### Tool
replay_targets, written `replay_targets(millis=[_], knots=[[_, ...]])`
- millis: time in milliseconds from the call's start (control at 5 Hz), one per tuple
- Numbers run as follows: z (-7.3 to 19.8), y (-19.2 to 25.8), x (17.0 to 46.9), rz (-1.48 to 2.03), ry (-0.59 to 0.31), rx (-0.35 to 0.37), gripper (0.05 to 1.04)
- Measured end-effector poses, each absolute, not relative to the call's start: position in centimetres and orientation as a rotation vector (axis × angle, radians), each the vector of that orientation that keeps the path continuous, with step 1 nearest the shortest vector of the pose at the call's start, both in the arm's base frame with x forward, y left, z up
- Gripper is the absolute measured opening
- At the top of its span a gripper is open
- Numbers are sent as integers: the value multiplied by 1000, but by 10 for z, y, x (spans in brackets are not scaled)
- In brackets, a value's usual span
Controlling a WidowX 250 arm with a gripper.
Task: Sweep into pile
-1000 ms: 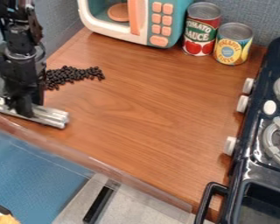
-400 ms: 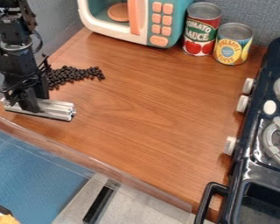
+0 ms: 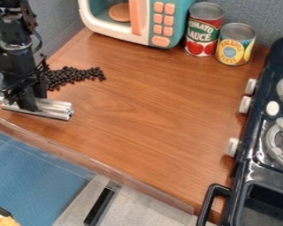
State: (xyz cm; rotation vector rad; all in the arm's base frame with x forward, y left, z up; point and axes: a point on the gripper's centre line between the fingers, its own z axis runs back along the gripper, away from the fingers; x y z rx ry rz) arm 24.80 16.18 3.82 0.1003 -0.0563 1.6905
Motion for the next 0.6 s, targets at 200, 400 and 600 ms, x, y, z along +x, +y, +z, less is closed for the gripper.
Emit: replay_targets(millis=[200, 400, 600], knots=[[32, 167, 251, 1704, -60, 120, 348], [26, 172, 256, 1721, -63, 131, 348], [28, 176, 261, 1718, -70, 134, 348]])
